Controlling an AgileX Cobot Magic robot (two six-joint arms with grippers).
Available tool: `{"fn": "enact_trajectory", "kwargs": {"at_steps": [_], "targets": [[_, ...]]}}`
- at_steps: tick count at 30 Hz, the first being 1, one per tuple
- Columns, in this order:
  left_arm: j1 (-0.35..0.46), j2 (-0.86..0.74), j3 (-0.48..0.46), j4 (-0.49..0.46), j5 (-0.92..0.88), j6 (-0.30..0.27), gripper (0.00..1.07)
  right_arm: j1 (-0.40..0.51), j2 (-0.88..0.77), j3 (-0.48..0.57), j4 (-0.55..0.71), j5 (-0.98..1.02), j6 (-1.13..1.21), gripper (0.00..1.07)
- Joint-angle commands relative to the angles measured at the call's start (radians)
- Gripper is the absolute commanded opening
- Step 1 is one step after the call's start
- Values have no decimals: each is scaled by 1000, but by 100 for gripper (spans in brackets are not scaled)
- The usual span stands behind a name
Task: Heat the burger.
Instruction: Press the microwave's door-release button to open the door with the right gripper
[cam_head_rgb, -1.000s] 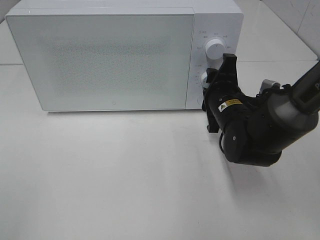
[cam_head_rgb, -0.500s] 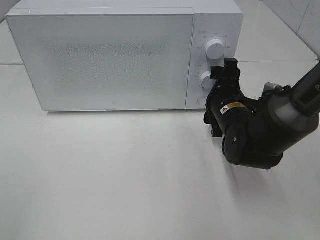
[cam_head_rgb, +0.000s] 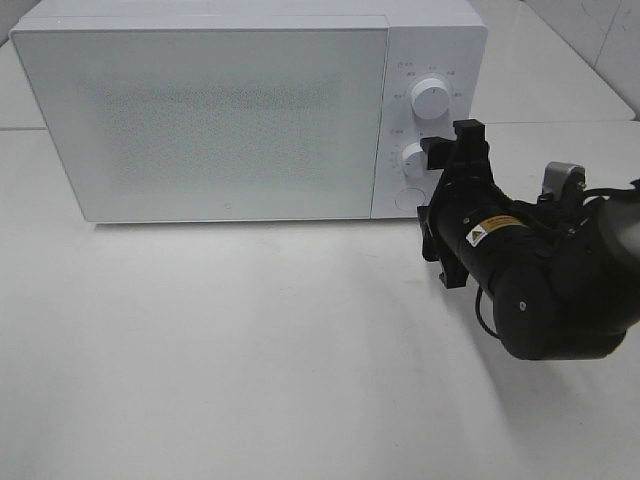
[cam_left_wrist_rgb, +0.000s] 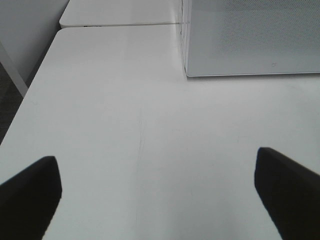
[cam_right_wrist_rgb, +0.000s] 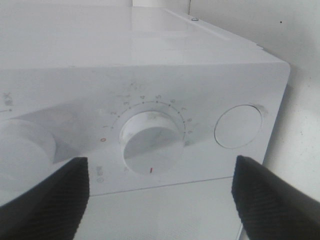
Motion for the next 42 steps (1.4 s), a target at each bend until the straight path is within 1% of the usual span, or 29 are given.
{"fn": "enact_trajectory", "kwargs": {"at_steps": [1, 3, 5, 8, 11, 13, 14, 16, 17, 18, 20, 21, 22, 23, 24, 25, 26, 27, 28, 29, 30, 32, 34, 35, 37, 38, 39, 40, 42], "targets": [[4, -22, 4, -3, -8, -3, 101, -5, -39, 31, -37, 0, -25, 76], [4, -22, 4, -3, -8, -3, 101, -5, -50, 46, -43, 3, -33, 76], [4, -22, 4, -3, -8, -3, 101, -5, -113, 98, -88, 57, -103, 76], [4, -22, 4, -3, -8, -3, 101, -5, -171, 121, -144, 140, -174, 76], [4, -22, 4, -3, -8, -3, 101, -5, -194, 125, -168, 182, -205, 76], [4, -22, 4, -3, -8, -3, 101, -5, -286, 127, -235, 377, -363, 76], [4, -22, 4, -3, -8, -3, 101, -5, -286, 127, -235, 377, -363, 76], [4, -22, 4, -3, -8, -3, 101, -5, -352, 127, -240, 533, -524, 76], [4, -22, 4, -3, -8, -3, 101, -5, -352, 127, -240, 533, -524, 76], [4, -22, 4, -3, -8, -3, 101, -5, -396, 127, -240, 640, -661, 76], [4, -22, 4, -3, -8, -3, 101, -5, -413, 125, -240, 681, -709, 76], [4, -22, 4, -3, -8, -3, 101, -5, -452, 111, -240, 802, -822, 76], [4, -22, 4, -3, -8, -3, 101, -5, -452, 111, -240, 802, -822, 76], [4, -22, 4, -3, -8, -3, 101, -7, -469, 98, -240, 867, -885, 76], [4, -22, 4, -3, -8, -3, 101, -8, -494, 68, -240, 993, -997, 76], [4, -22, 4, -3, -8, -3, 101, -8, -494, 68, -240, 993, -997, 76], [4, -22, 4, -3, -8, -3, 101, -8, -504, 47, -241, 1064, -1060, 76], [4, -22, 4, -3, -8, -3, 101, -8, -519, 4, -241, 1189, -1175, 76], [4, -22, 4, -3, -8, -3, 101, -8, -519, 4, -241, 1189, -1175, 76], [4, -22, 4, -3, -8, -3, 101, -8, -526, -38, -253, 1317, -1256, 76], [4, -22, 4, -3, -8, -3, 101, -8, -526, -38, -253, 1317, -1256, 76], [4, -22, 4, -3, -8, -3, 101, -8, -526, -102, -300, 1487, -1318, 76], [4, -22, 4, -3, -8, -3, 101, -8, -526, -124, -322, 1533, -1322, 76], [4, -22, 4, -3, -8, -3, 101, -8, -526, -164, -367, 1641, -1316, 76], [4, -22, 4, -3, -8, -3, 101, -8, -526, -180, -384, 1683, -1317, 76], [4, -22, 4, -3, -8, -3, 101, -8, -526, -213, -410, 1786, -1317, 76], [4, -22, 4, -3, -8, -3, 101, -8, -526, -213, -410, 1786, -1317, 76], [4, -22, 4, -3, -8, -3, 101, -8, -526, -243, -428, 1877, -1317, 76], [4, -22, 4, -3, -8, -3, 101, -8, -526, -253, -434, 1910, -1317, 76]]}}
